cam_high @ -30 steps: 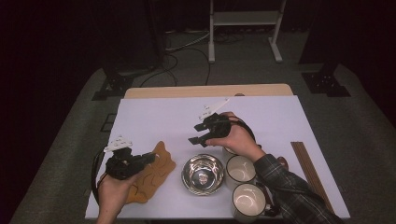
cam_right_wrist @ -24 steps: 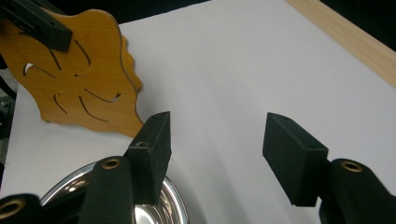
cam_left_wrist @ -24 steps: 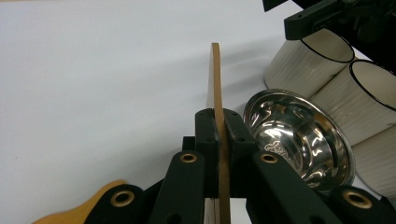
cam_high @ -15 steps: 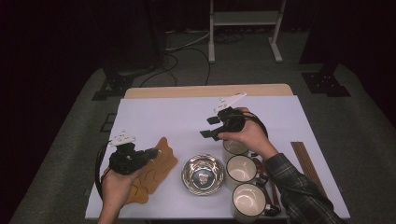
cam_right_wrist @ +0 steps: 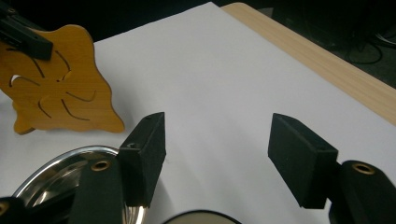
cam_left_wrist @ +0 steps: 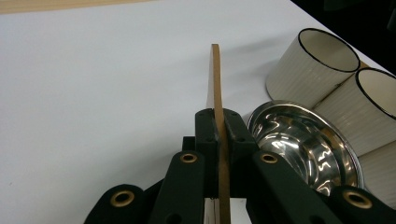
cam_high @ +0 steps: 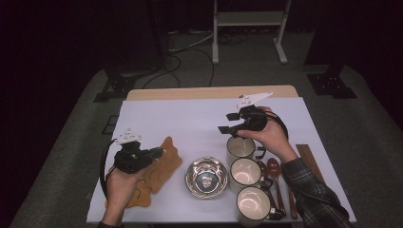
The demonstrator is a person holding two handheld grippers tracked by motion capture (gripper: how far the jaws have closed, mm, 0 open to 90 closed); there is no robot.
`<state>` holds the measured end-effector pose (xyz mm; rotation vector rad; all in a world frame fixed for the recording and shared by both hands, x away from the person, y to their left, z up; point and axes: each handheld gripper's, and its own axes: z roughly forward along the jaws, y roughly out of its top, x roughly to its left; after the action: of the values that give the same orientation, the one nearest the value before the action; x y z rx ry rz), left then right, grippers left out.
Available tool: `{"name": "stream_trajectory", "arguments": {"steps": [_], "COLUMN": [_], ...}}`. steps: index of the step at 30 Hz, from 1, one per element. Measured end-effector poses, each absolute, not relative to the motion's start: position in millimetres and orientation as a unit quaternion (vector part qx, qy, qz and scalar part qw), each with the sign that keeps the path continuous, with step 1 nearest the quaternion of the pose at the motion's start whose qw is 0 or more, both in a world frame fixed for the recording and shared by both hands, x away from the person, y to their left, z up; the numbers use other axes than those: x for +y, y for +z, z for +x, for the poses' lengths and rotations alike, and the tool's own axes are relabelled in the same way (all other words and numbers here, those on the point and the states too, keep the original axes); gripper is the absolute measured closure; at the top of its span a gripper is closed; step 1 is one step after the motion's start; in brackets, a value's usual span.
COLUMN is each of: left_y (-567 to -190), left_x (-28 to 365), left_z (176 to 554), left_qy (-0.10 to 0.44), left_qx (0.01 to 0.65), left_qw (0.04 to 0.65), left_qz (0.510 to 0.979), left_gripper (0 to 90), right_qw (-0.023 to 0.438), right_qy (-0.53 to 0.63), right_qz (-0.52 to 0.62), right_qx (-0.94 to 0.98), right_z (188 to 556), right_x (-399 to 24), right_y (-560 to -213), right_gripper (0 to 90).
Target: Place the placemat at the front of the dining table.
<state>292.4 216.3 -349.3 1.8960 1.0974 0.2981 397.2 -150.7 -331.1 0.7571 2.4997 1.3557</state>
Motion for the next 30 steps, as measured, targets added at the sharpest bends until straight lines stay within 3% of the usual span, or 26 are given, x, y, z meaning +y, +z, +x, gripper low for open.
{"name": "stream_trajectory", "arguments": {"steps": [30], "left_y": [-339], "left_x": [194], "left_z": [316], "left_qy": [0.129], "left_qx": [0.422], "left_qw": [0.450], "left_qz": [0.776], "left_gripper": [86.5], "right_qw": [0.154], "right_qy": [0.467], "right_qz": [0.355], "right_qx": [0.795], "right_z": [401], "right_x": [-241], "right_y": [-349], "right_gripper": [36.1]}}
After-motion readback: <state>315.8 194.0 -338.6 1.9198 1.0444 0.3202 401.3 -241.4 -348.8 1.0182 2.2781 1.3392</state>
